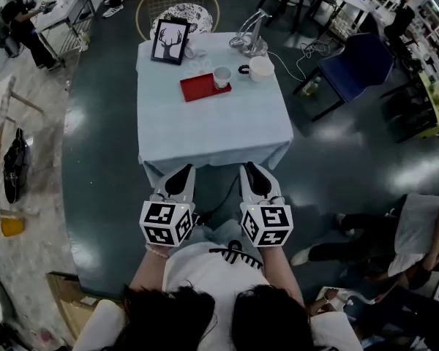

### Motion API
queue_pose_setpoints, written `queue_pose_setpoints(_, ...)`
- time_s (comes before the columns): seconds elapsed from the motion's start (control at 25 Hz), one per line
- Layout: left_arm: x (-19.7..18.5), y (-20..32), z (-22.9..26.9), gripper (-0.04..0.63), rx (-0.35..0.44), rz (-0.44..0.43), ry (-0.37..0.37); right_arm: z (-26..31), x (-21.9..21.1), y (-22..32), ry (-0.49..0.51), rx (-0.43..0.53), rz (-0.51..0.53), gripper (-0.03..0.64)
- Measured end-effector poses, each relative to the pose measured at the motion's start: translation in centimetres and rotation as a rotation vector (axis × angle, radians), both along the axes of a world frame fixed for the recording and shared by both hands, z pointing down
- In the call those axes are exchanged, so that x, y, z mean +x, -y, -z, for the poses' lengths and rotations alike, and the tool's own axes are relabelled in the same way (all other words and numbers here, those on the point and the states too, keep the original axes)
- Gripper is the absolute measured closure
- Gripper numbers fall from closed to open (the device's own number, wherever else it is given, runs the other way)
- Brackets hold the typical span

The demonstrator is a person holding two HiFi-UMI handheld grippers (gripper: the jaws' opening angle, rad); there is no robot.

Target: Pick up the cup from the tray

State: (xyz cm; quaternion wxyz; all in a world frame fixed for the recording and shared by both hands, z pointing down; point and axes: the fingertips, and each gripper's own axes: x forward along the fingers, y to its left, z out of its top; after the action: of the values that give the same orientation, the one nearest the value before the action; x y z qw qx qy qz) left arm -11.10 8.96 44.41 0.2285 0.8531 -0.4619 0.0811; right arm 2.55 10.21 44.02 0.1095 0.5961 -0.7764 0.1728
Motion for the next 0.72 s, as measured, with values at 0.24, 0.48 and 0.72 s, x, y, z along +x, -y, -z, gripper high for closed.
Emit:
queue_pose_setpoints(0.24,-0.9,1.6,0.3,0.594,0.000,-0.020,-0.011,0.6,-1.5,2.0,-0.007,0.014,0.016,0.475)
queue_pose_setpoints(0.48,-1.3,3.1,0.3,0.595,0.005,-0.017,0.000,0.6,-2.1,4.4,0.013,0.027,0.050,0.400)
queue_pose_setpoints(0.72,-2.6,6.5,-0.1,0.595,0.001,0.026,0.009,-0.1,-2.7,9.5,0.074,0.016,0.072,0.340)
